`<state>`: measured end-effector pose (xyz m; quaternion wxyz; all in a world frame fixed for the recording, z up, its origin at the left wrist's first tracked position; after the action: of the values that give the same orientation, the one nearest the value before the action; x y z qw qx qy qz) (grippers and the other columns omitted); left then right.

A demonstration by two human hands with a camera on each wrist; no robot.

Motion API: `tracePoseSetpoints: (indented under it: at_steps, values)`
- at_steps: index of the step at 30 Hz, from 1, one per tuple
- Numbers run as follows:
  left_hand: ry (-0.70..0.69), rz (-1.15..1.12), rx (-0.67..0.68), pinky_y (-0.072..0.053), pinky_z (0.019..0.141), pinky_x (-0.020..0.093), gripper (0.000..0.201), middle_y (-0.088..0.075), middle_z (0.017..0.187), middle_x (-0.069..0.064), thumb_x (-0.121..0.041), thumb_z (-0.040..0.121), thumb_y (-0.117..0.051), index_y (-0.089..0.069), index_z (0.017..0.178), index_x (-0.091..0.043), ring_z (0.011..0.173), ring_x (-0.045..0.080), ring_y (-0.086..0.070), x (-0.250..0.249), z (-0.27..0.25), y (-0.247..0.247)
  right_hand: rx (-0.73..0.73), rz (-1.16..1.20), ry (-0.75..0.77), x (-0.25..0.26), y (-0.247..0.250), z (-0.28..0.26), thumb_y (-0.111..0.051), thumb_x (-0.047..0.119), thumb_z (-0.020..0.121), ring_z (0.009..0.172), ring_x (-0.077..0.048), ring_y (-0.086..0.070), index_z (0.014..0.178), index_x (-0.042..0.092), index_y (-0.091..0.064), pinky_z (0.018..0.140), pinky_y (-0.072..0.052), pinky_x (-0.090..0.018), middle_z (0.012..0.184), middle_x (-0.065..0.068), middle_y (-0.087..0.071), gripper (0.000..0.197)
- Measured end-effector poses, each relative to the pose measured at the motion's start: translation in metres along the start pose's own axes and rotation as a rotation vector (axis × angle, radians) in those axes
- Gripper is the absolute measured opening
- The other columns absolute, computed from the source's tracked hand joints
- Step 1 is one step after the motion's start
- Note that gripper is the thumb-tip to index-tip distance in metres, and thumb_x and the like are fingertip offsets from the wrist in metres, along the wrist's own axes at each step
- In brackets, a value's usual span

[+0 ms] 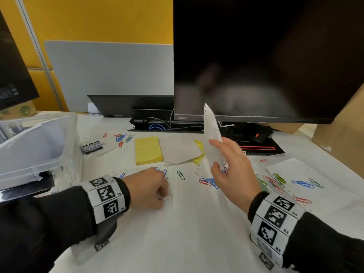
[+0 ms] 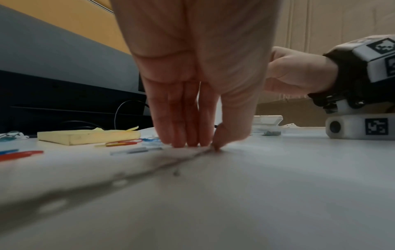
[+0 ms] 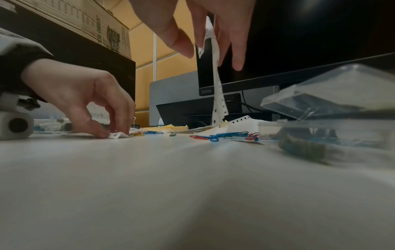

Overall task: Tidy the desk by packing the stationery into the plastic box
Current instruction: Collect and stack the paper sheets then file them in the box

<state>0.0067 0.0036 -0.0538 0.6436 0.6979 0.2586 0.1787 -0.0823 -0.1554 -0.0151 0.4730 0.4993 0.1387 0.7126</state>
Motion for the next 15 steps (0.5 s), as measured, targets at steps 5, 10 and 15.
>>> tracePoseSetpoints:
  at_steps: [5, 10, 15]
  values:
    - [0.021, 0.012, -0.012, -0.043, 0.071, 0.023, 0.015, -0.061, 0.094, 0.003, -0.018, 0.079, -0.054, -0.063, 0.089, -0.012, 0.083, 0.018, -0.051, 0.0, 0.002, 0.0, -0.005, -0.003, -0.014, -0.002, -0.001, -0.001, -0.056, 0.007, 0.087, 0.109, 0.004, -0.031, 0.135, 0.025, -0.041, 0.094, -0.039, -0.011, 0.141, 0.008, -0.034, 0.054]
    - [-0.025, -0.144, -0.304, -0.04, 0.059, 0.02, 0.013, -0.051, 0.067, -0.008, -0.022, 0.078, -0.057, -0.048, 0.07, -0.025, 0.061, 0.009, -0.046, -0.003, -0.01, 0.054, -0.006, -0.007, -0.022, -0.004, -0.001, 0.0, -0.064, 0.012, 0.083, 0.111, 0.005, -0.027, 0.137, 0.027, -0.037, 0.092, -0.034, -0.003, 0.142, 0.01, -0.03, 0.063]
    - [-0.106, -0.349, -0.592, -0.041, 0.06, 0.006, 0.003, -0.062, 0.069, -0.006, -0.027, 0.074, -0.06, -0.059, 0.073, -0.024, 0.064, 0.002, -0.054, -0.002, -0.016, 0.118, -0.013, 0.124, 0.023, 0.007, 0.002, -0.001, -0.073, 0.026, 0.075, 0.1, 0.012, -0.033, 0.131, 0.028, -0.042, 0.072, -0.033, 0.011, 0.128, 0.014, -0.032, 0.064]
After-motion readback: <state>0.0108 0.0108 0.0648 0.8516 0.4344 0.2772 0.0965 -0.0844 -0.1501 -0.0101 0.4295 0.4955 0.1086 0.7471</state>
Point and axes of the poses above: each hand's wrist, its own z-axis towards the middle knuckle, its own y-axis out of the back of the hand, x = y × z, the point moved 5 cm from there along z, towards the middle knuckle
